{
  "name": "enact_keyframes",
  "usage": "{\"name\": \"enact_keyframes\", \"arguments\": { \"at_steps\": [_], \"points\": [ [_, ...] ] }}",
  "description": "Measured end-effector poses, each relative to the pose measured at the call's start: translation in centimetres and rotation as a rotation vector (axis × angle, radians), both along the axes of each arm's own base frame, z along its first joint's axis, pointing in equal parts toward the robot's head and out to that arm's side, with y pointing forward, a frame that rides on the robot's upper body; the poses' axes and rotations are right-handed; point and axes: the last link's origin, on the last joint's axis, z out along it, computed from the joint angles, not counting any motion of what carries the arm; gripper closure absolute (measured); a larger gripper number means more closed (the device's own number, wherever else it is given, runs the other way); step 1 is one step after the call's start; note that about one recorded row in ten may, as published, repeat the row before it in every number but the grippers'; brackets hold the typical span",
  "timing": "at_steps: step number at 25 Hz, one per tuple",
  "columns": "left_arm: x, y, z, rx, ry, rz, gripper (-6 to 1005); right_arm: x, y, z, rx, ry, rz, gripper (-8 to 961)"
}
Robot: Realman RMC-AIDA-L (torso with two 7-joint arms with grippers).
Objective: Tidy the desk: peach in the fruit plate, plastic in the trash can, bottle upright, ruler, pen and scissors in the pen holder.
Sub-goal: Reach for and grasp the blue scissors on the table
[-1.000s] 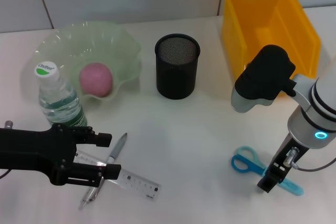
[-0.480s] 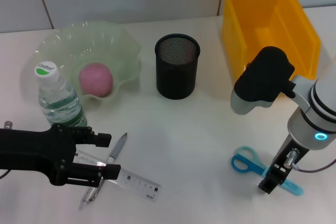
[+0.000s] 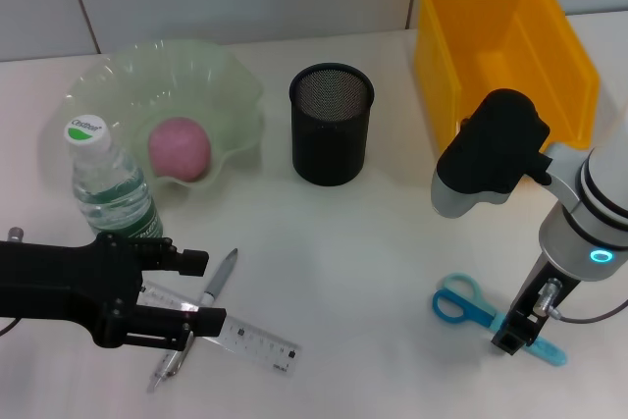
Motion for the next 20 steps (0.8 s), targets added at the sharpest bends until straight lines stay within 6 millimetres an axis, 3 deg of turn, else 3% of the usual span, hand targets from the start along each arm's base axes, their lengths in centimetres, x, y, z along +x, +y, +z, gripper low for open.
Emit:
{"name": "enact_keyframes", "arguments": {
  "at_steps": [1,20],
  "points": [
    [0.01,0.00,0.01,0.000,0.000,0.000,210,0.00,-0.01,-0.01,-0.001,0.000,0.000,471],
    [0.01,0.01,0.04,0.002,0.000,-0.001,212,-0.12,0.13,-0.07,-0.005,-0.006,0.005,480]
  ]
}}
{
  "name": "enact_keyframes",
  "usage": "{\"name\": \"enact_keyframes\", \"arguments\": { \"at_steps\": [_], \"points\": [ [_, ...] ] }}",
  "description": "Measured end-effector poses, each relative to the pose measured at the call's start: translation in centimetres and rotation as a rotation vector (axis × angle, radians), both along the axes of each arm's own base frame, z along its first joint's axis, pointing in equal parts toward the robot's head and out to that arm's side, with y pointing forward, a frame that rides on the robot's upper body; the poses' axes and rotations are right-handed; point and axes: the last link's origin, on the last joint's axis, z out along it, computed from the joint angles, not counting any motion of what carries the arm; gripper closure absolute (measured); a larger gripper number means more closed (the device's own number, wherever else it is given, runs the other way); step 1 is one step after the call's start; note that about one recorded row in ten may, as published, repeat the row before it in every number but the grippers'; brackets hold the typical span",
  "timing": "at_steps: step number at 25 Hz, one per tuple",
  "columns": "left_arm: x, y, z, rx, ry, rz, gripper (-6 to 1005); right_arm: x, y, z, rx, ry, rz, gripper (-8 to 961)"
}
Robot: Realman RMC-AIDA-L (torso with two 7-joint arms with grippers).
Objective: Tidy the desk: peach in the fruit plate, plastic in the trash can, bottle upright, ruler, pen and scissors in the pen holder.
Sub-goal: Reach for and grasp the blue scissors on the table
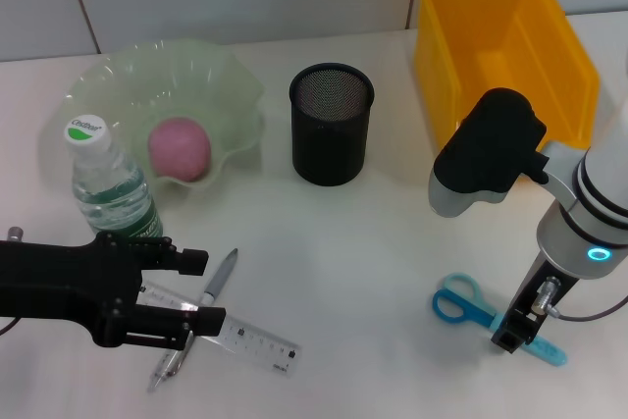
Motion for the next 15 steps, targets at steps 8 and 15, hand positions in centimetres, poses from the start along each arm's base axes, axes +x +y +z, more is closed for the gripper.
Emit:
{"name": "enact_keyframes", "arguments": {
  "at_steps": [8,15],
  "points": [
    [-0.01,0.00,0.01,0.001,-0.001,-0.001,212,0.16,-0.03,-0.08,-0.004,-0.004,-0.006,521],
    [-0.03,0.03,0.06,0.003,0.001,-0.001,213,0.18,-0.10,-0.19,-0.009,-0.007,-0.006,556]
  ]
}}
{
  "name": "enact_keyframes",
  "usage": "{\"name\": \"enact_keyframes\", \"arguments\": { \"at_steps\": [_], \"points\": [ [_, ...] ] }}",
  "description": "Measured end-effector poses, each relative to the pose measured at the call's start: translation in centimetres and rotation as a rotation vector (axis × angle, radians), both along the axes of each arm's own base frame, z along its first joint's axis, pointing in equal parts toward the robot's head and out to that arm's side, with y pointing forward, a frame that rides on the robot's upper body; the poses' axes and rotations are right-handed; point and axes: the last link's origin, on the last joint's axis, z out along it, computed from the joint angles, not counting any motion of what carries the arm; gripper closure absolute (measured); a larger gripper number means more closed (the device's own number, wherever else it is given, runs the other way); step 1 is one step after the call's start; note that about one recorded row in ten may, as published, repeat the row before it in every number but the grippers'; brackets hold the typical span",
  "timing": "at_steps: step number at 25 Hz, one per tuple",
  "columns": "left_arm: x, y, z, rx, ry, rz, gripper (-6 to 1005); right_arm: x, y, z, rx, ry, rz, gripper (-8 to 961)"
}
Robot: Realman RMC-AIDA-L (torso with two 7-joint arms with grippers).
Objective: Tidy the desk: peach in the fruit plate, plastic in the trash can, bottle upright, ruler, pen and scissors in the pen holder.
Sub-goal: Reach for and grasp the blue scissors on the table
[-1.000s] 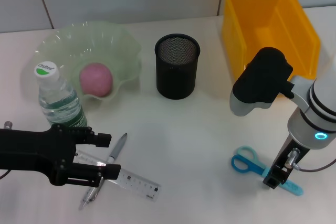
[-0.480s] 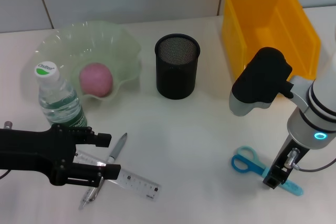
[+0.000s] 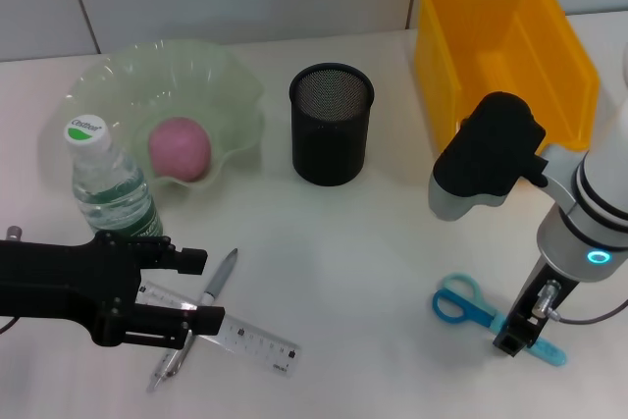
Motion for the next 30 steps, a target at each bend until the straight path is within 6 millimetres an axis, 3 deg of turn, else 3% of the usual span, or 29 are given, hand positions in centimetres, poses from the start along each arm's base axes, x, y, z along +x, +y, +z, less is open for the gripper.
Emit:
{"name": "enact_keyframes", "arguments": {
  "at_steps": [20,30],
  "points": [
    [-0.13,-0.01,0.03,0.001,0.001,0.006,215,-0.21,-0.06,-0.26,-0.015,-0.009,0.013,607],
    [-0.14,0.03,0.20,0.007,-0.002,0.009,215,-0.34,-0.09,-0.30,-0.021,-0.011,0.022,720]
  ]
}}
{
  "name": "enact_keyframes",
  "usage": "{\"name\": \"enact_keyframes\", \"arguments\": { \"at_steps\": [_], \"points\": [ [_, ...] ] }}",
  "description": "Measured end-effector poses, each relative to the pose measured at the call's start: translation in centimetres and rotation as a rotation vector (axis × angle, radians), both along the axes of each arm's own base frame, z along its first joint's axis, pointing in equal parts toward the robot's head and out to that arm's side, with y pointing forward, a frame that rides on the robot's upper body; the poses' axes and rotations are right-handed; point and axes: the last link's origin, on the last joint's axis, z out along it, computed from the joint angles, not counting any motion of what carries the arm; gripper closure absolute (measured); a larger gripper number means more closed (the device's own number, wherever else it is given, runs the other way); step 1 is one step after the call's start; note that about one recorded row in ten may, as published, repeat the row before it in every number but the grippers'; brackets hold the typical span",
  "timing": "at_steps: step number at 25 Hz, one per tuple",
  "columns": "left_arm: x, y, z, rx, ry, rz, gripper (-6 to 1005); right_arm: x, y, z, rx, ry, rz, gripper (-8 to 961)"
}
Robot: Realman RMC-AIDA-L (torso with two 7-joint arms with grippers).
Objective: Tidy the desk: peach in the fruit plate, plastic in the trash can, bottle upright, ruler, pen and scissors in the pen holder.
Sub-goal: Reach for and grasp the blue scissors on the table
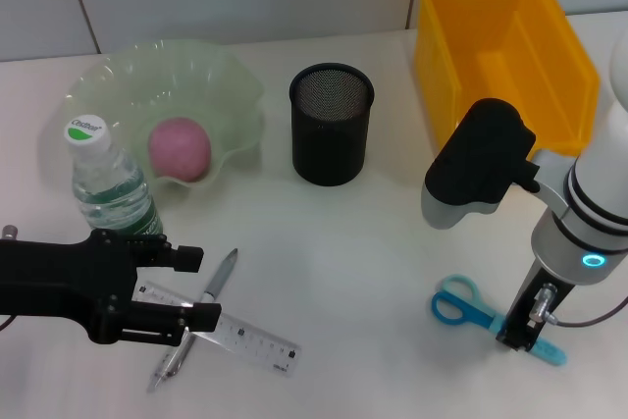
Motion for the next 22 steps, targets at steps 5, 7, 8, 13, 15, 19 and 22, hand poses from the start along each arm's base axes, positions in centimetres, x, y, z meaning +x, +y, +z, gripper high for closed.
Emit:
{"name": "enact_keyframes", "arguments": {
  "at_steps": [5,7,8,13,15,19,22],
  "points": [
    [0.0,0.0,0.0,0.000,0.000,0.000,216,-0.9,0.5,0.6,0.028,0.022,0.025,742],
    [0.0,0.0,0.0,0.000,0.001,0.000,216,-1.3,0.6,0.9,0.039,0.032,0.032,741],
    [0.0,0.0,0.0,0.000,0.001,0.000,216,-1.3,0.6,0.9,0.039,0.032,0.032,741],
    [0.0,0.1,0.1,0.001,0.003,-0.002,216,-2.3,1.2,1.7,0.069,0.061,0.050,740],
    [0.0,0.1,0.1,0.000,0.004,-0.003,216,-3.0,1.6,2.3,0.096,0.089,0.067,740],
    [0.1,0.2,0.1,-0.001,0.003,-0.004,217,-3.8,2.0,2.9,0.121,0.133,0.089,739],
    [0.2,0.3,0.1,-0.001,0.003,-0.007,217,-5.0,2.9,3.5,0.168,0.206,0.146,738]
  ]
}}
